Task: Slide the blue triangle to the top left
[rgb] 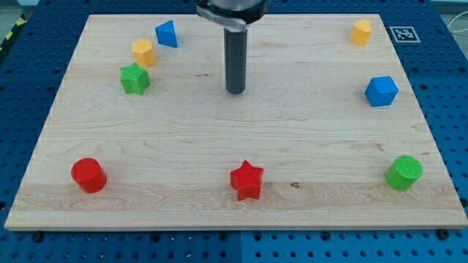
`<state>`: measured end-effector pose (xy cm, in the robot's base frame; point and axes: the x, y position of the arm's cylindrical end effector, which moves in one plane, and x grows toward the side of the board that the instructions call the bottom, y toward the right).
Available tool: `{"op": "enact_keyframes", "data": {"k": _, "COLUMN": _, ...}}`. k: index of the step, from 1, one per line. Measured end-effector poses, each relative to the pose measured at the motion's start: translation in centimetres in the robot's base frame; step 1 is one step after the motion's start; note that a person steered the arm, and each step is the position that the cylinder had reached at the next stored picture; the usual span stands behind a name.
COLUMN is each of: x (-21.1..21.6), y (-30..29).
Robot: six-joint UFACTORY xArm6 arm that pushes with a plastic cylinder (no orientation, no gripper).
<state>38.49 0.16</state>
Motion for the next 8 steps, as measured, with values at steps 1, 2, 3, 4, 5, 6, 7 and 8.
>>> {"op": "enact_keyframes", "data": {"k": 1, "x": -3.7, "y": -0.1}}
{"op": "enact_keyframes", "data": {"k": 2, "x": -7.4, "y": -1.1}}
{"op": "enact_keyframes", "data": {"k": 3, "x": -9.7, "y": -4.5}}
{"op": "enact_keyframes", "data": {"k": 4, "x": -11.8, "y": -7.2}}
{"op": "enact_keyframes", "data": {"k": 5, "x": -12.0, "y": -10.5}}
{"op": "enact_keyframes", "data": {"k": 6, "x": -12.1, "y": -13.4}}
{"op": "enact_keyframes", "data": {"k": 7, "x": -12.5, "y": -13.8}}
{"op": "enact_keyframes", "data": {"k": 8, "x": -8.6, "y": -10.7}}
